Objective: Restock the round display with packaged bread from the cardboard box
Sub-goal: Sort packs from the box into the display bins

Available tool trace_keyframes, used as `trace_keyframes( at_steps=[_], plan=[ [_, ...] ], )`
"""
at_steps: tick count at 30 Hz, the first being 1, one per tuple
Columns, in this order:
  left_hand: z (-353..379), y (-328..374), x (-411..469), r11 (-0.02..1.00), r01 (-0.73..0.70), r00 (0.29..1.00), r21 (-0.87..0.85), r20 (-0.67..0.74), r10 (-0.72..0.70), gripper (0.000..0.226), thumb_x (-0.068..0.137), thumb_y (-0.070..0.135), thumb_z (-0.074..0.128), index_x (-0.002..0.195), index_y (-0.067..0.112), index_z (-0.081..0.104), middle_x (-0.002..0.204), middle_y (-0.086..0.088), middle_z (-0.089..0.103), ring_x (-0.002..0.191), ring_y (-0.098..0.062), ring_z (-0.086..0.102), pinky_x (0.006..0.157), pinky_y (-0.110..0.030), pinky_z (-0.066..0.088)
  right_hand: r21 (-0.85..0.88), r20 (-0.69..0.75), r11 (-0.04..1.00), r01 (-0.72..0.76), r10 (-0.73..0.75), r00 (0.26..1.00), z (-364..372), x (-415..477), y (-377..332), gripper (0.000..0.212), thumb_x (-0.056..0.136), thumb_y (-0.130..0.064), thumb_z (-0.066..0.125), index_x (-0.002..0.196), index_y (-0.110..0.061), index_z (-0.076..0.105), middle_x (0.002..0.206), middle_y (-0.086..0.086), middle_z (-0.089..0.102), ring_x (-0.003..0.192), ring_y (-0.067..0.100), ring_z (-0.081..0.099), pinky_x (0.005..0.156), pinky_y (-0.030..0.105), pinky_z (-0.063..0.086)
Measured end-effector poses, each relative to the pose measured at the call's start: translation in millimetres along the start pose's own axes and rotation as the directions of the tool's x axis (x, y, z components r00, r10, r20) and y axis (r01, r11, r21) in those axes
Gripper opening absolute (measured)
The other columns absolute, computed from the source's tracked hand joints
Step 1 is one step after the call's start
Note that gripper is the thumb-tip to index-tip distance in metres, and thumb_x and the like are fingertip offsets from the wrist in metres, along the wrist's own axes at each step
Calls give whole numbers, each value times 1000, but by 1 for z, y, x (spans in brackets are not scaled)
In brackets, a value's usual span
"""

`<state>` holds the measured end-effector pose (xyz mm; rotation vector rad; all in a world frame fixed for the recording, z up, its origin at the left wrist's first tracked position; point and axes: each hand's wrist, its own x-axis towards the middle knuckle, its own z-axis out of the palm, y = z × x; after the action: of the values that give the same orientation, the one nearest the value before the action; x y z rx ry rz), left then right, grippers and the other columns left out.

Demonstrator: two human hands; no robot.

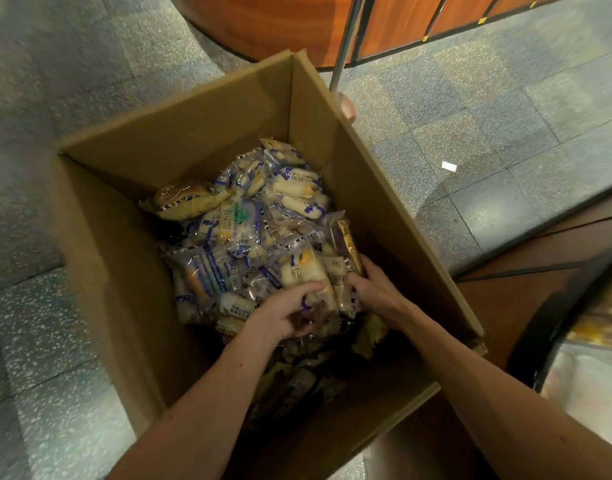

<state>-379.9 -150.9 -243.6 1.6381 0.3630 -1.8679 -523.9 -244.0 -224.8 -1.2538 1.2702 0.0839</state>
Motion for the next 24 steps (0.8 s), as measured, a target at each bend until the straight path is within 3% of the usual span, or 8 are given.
trace_keyframes(
  at_steps=[3, 5, 9, 13, 15, 19, 22, 24],
  plan=[
    [5, 0, -20, 995, -97, 994, 37, 59, 95, 56, 67, 22, 87, 118, 15, 63, 107, -7, 70, 92, -23, 68, 70, -37, 57, 81, -22, 995, -52, 54, 998, -8, -23, -4, 61, 86, -26, 60, 144, -29, 42, 126, 2, 60, 113, 22, 59, 102, 52, 49],
    [9, 1, -38, 990, -136, 986, 47, 103, 131, 62, 63, 21, 87, 118, 12, 62, 106, -9, 73, 93, -25, 72, 75, -39, 60, 150, -37, 986, -75, 81, 996, -15, -38, -5, 65, 84, -24, 57, 146, -31, 39, 129, 3, 57, 116, 25, 57, 102, 55, 48],
    [24, 4, -78, 961, -254, 960, 113, 147, 237, 62, 66, 21, 86, 119, 9, 57, 104, -10, 75, 91, -25, 74, 74, -38, 60, 255, -53, 967, 17, -3, 999, -35, -79, -19, 43, 95, -7, 43, 135, -25, 46, 121, 7, 60, 105, 26, 60, 84, 45, 53],
    [56, 6, -130, 887, -405, 907, 222, 218, 359, 48, 76, 22, 84, 111, 16, 51, 108, -8, 65, 97, -27, 66, 92, -54, 55, 302, -134, 942, 145, -109, 985, -59, -131, -40, 31, 93, 0, 41, 112, -22, 54, 98, 16, 60, 88, 27, 56, 74, 37, 52],
    [77, 5, -159, 813, -493, 867, 311, 256, 428, 46, 75, 27, 83, 108, 18, 53, 107, -4, 64, 96, -24, 64, 93, -54, 55, 337, -187, 911, 236, -181, 965, -76, -159, -43, 34, 88, 1, 44, 109, -22, 59, 102, 26, 66, 92, 33, 60, 77, 39, 54],
    [128, -12, -219, 591, -666, 742, 455, 486, 462, 45, 72, 33, 83, 110, 18, 65, 111, -2, 70, 98, -23, 64, 84, -41, 56, 428, -304, 835, 346, -227, 925, -117, -243, -25, 39, 92, 2, 42, 116, -23, 59, 107, 12, 71, 88, 28, 68, 61, 33, 60],
    [181, -49, -263, 418, -729, 684, 541, 592, 426, 101, 37, 61, 90, 123, 20, 58, 127, -1, 64, 114, -21, 58, 96, -46, 49, 451, -421, 762, 465, -277, 863, -147, -319, 12, 39, 91, 6, 39, 112, -18, 61, 94, 6, 75, 76, 18, 72, 56, 30, 58],
    [222, -86, -285, 262, -775, 631, 576, 671, 390, 89, 47, 58, 92, 121, 19, 60, 116, -2, 69, 104, -19, 64, 88, -42, 54, 457, -514, 708, 539, -284, 809, -162, -378, 50, 38, 90, 7, 37, 110, -13, 61, 92, 7, 74, 73, 16, 71, 52, 27, 55]
  ],
)
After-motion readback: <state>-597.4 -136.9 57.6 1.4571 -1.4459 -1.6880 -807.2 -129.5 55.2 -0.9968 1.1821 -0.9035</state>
